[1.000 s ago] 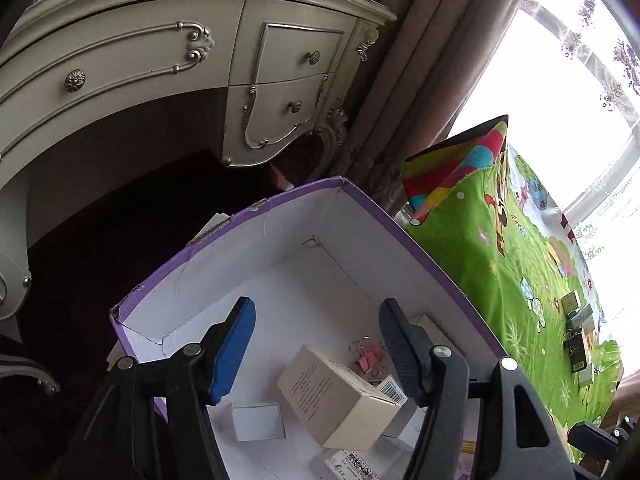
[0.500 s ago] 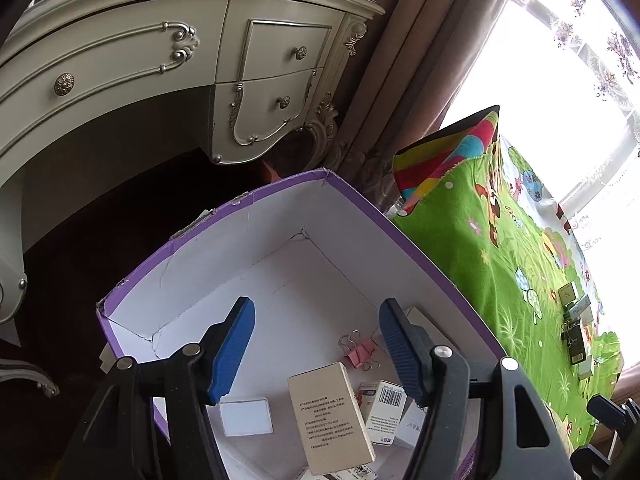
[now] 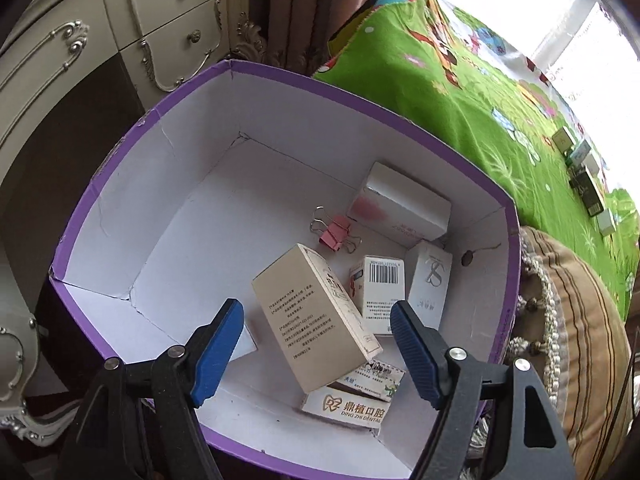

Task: Organize rigid objects
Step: 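Move both open tools back over the remaining boxes on the table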

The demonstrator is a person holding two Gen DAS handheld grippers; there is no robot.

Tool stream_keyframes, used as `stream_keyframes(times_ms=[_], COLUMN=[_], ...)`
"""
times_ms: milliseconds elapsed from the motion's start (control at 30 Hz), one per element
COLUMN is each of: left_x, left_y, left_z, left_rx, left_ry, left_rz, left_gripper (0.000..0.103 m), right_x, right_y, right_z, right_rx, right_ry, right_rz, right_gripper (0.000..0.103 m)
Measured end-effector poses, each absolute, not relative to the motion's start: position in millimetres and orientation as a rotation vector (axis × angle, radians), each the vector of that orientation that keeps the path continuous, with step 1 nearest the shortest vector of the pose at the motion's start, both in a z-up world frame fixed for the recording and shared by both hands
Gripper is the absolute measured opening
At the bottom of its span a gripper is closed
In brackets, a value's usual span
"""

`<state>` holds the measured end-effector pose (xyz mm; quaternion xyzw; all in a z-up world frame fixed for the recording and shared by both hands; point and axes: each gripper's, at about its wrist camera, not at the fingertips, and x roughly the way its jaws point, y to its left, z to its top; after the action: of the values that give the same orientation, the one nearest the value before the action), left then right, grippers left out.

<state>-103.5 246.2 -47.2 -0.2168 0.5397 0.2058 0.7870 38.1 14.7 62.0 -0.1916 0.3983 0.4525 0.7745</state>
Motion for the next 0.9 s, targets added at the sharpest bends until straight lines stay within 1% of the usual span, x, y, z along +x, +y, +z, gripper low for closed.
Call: stream_keyframes(times_ms=[133, 233, 400, 467, 533, 700, 767, 900], left_x=[-96.6, -86.1, -81.4, -81.6, -82.0, -66.6, -51.7, -12.1], left_y=[215.8, 215.7, 234.7, 242.4, 246.4, 240.9, 235.1, 202.7], left_z=[-57.8, -75.7, -84.3, -76.0, -61.4, -19.5, -0.5, 24.3], left_rx=[-0.296, -0.200, -0.166, -0.193, -0.258, -0.375, -0.369, -0.307], left_ry=[1.271, 1.342, 1.344, 1.300, 1.231, 1.006, 0.917, 0.825], left_rz=[0.333, 0.428, 0.578, 0.622, 0.617, 0.563, 0.528, 0.410], left_gripper=[0.078, 0.079, 0.079, 0.079, 0.079, 0.079, 0.079, 0.079], right_x=[56.9, 71.2, 99.4, 113.2, 127.6, 160.9, 173.3, 190.2], right_y=[-9.2, -29.1, -72.2, -92.5, -111.5, -159.0, -175.3, -200.3], right_z=[65.2, 67.9, 70.4, 69.9, 67.5, 61.2, 59.2, 58.4], right_rx=[-0.361, -0.330, -0.275, -0.247, -0.228, -0.159, -0.129, -0.093], right_ry=[0.868, 0.865, 0.870, 0.876, 0.888, 0.911, 0.918, 0.920], right_rz=[0.940, 0.897, 0.797, 0.746, 0.687, 0.540, 0.484, 0.415], right_gripper=[0.077, 0.079, 0.080, 0.082, 0.083, 0.083, 0.083, 0.083])
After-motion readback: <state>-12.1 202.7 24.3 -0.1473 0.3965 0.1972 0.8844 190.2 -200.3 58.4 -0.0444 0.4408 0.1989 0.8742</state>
